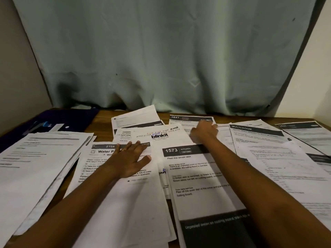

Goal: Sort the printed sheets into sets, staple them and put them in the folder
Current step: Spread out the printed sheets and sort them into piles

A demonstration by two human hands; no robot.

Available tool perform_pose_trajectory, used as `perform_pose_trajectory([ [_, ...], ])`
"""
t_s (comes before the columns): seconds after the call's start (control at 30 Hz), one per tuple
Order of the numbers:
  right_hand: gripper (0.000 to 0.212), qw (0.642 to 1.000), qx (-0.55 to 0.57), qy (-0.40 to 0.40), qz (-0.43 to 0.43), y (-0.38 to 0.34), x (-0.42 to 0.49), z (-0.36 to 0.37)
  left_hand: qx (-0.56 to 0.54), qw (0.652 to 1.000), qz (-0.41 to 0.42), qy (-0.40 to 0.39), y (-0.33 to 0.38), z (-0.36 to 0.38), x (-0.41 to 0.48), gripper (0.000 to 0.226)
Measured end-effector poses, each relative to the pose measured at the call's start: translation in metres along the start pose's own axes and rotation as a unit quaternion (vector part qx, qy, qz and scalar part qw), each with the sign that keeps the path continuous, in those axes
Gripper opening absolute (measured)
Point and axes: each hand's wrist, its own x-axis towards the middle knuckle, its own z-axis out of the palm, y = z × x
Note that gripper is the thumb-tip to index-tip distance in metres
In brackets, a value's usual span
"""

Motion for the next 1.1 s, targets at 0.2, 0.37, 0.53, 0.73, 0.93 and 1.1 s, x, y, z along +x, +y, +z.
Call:
perform_pose_trajectory([
  [0.2, 0.073, 0.994, -0.018, -0.032, 0.099, 0.033, 0.014, -0.006, 0.006, 1.000, -0.015, 0.027, 0.024, -0.004, 0.007, 0.070],
  [0.37, 0.063, 0.991, 0.064, -0.023, 0.117, 0.043, 0.025, -0.011, 0.011, 1.000, 0.013, 0.024, 0.037, 0.008, 0.011, 0.065],
  [0.53, 0.031, 0.985, 0.152, 0.010, 0.079, 0.059, 0.030, -0.014, 0.002, 0.999, 0.007, 0.043, 0.036, 0.016, 0.013, 0.064],
  [0.73, 0.028, 0.917, 0.373, 0.132, 0.057, 0.060, 0.024, -0.039, -0.016, 0.998, 0.010, 0.054, 0.038, 0.014, 0.009, 0.064],
  [0.93, 0.030, 0.810, 0.502, 0.304, -0.008, 0.054, 0.002, -0.103, -0.093, 0.984, 0.005, 0.150, 0.020, -0.013, -0.014, 0.062],
  [1.1, 0.007, 0.747, 0.549, 0.373, -0.035, 0.044, -0.017, -0.141, -0.149, 0.971, -0.055, 0.178, -0.014, -0.025, -0.054, 0.077],
])
